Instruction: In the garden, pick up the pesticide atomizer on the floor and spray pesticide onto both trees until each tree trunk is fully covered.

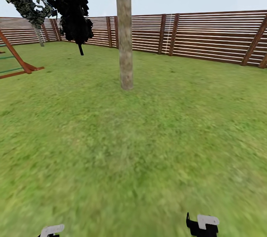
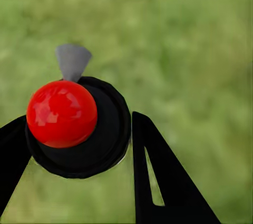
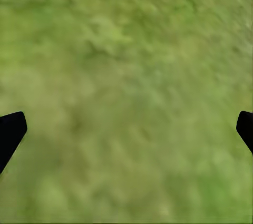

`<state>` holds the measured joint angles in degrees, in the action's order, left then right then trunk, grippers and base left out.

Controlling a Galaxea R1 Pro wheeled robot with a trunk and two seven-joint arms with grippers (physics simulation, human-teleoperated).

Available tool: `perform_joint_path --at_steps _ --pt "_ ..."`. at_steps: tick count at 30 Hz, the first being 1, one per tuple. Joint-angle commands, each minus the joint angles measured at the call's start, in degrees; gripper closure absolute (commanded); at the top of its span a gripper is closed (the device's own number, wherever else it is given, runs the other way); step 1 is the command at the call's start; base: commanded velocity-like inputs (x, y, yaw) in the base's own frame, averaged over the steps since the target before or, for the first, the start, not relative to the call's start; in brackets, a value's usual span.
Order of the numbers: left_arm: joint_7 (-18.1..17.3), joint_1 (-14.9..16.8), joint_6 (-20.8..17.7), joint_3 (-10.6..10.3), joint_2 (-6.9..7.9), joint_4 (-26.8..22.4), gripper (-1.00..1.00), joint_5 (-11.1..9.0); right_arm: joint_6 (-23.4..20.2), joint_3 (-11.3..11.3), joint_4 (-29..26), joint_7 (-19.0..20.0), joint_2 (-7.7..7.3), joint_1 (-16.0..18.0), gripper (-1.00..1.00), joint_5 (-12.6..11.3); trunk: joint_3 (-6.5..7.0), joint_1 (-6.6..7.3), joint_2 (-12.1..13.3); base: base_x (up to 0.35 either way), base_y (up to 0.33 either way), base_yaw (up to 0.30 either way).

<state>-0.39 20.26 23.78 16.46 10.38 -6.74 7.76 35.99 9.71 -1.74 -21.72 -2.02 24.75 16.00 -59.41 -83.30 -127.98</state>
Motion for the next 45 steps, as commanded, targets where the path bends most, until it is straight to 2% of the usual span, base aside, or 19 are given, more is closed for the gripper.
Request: perform_joint_path --at_steps 1,45 --pt "0.0 0.0 0.2 0.5 0.00 0.1 1.00 0.6 0.1 0.4 0.1 -0.3 0.00 0.0 -1.00 0.6 -0.05 -0.03 0.0 0.338 0.000 0.000" --pt "0.0 0.0 0.2 0.5 0.00 0.1 1.00 0.6 0.1 0.4 0.1 -0.3 0.00 0.0 -1.00 0.6 -0.05 -0.03 0.0 0.338 0.000 0.000"
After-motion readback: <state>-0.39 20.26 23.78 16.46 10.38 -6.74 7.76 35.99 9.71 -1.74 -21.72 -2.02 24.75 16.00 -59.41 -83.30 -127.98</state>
